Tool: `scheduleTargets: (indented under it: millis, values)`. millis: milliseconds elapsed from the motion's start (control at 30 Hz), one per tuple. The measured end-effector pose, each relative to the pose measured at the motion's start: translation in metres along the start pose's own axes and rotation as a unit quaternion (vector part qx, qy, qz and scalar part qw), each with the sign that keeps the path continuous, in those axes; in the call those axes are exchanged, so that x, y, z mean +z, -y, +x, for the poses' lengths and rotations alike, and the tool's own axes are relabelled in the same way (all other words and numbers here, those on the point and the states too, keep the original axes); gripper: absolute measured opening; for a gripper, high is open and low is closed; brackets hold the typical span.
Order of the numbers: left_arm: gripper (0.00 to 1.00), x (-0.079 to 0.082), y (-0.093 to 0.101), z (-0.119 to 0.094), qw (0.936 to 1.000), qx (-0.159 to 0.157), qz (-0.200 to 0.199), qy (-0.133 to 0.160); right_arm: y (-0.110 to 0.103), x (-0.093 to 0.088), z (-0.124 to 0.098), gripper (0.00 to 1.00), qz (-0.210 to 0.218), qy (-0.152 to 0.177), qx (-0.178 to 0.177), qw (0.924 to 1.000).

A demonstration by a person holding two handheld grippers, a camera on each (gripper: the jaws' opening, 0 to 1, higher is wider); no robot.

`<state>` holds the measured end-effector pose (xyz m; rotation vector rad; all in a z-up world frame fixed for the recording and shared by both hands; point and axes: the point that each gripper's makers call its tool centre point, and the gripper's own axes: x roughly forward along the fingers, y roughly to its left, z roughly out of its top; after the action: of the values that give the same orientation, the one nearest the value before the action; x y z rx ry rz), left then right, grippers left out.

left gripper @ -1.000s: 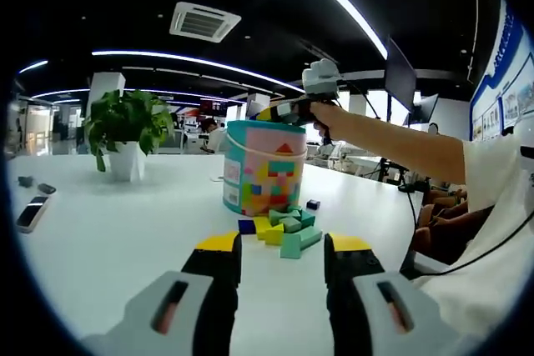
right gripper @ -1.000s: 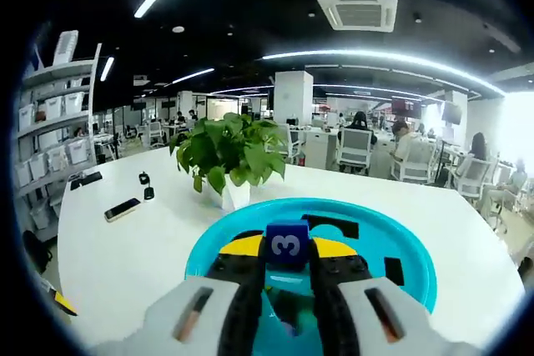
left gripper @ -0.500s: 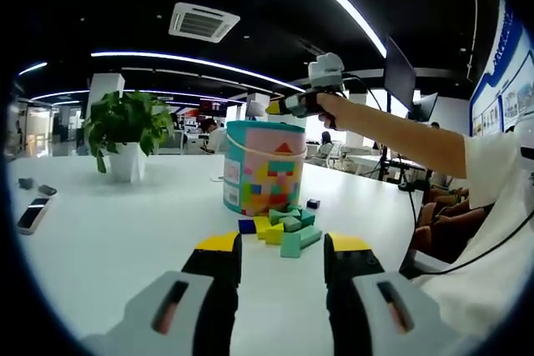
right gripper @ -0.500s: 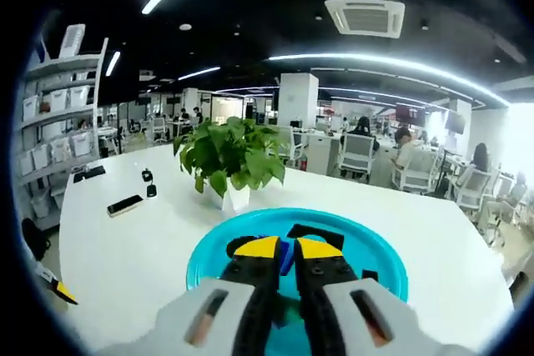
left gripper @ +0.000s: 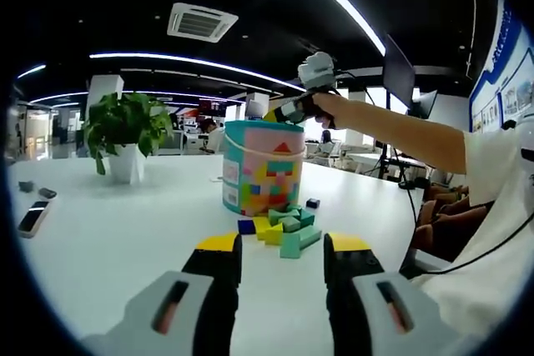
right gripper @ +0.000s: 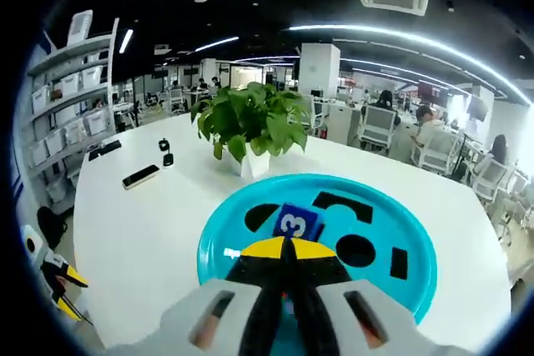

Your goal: Arrange the toys in the designated storage area by placing each visible toy with the group until no toy remains scattered across the table.

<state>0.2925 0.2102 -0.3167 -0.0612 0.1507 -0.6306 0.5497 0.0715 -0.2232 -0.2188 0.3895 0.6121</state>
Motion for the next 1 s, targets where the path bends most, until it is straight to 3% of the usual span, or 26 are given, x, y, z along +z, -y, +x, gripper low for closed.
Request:
scheduleTargets:
  millis: [67, 300, 500, 700, 1000]
  values:
    - [0.4, 0.0, -0.001, -0.001, 1.0, 0.0, 0.001, 0.0, 0.003, -0.003, 0.004, 0.0, 0.023, -0.007, -0.002, 0.9997]
    - [0.4, 0.001, -0.005, -0.002, 1.0, 0.005, -0.002, 0.003, -0.003, 0.01, -0.008, 0.01, 0.002, 0.022, -0.004, 0.9998]
    - [0.4, 0.002, -0.002, -0.002, 1.0, 0.003, 0.001, 0.003, -0.007, 0.013, -0.013, 0.03, 0.004, 0.027, 0.001, 0.9996]
    - [0.4, 0.001, -0.003, -0.003, 1.0, 0.003, -0.002, 0.0, -0.003, 0.021, -0.02, 0.17, 0.01, 0.048, 0.005, 0.9988]
    - [0.41, -0.008, 0.004, 0.008, 0.9996, 0.005, 0.015, -0.022, 0.0, 0.024, -0.051, 0.25, -0.008, 0.087, 0.015, 0.9961]
